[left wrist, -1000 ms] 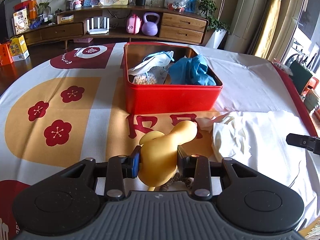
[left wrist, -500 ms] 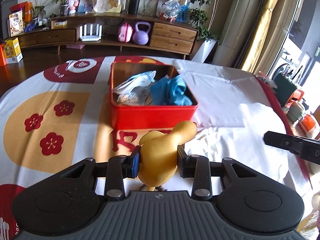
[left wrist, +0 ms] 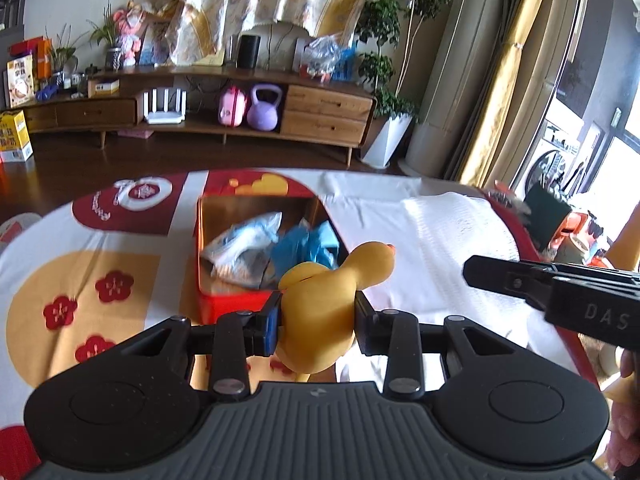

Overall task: Organize soft objects
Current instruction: 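Carry the yellow toy and white tissue with both tools over the red tin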

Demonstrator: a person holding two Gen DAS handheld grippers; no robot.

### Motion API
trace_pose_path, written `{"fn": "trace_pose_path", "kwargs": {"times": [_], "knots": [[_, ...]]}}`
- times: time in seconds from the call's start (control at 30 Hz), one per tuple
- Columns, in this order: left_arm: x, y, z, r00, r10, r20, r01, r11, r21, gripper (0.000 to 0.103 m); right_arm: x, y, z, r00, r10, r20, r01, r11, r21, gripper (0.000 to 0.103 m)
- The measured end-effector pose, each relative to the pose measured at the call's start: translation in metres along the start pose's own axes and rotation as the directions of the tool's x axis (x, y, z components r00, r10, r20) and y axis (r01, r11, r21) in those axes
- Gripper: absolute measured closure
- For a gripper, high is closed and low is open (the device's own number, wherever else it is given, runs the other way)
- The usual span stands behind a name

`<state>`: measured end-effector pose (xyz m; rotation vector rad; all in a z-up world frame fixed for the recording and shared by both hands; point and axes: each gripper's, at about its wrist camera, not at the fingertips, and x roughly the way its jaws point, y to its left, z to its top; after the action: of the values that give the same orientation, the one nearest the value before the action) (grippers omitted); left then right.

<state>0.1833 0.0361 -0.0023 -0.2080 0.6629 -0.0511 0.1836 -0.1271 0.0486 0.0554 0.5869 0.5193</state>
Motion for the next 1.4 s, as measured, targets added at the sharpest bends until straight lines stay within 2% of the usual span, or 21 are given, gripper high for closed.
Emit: {"fn": "trace_pose_path", "kwargs": {"times": [0.3, 0.67, 1.03, 1.4], "knots": [[0.011, -0.002, 0.032, 0.999, 0.006, 0.049, -0.006, 1.0, 0.012, 0.068, 0.022, 0.004, 0.034, 0.999, -0.014, 0.038, 0.016, 0.999, -0.041, 0.091], [0.041, 0.015, 0.057, 0.998, 0.033, 0.051, -0.032, 0.999, -0.006, 0.068, 0.065, 0.004, 0.056, 1.0, -0.017, 0.025, 0.018, 0.998, -0.055, 0.091], [0.09, 0.038, 0.061, 0.998, 0.062, 0.004, -0.061, 0.998, -0.02, 0.068, 0.127, -0.009, 0.059, 0.998, -0.022, -0.057, 0.02, 0.999, -0.03, 0.089], [0.139, 0.053, 0.051, 0.996, 0.071, -0.061, -0.073, 0.997, -0.023, 0.068, 0.18, -0.021, 0.054, 0.992, -0.029, -0.124, 0.028, 1.0, -0.011, 0.088]]}}
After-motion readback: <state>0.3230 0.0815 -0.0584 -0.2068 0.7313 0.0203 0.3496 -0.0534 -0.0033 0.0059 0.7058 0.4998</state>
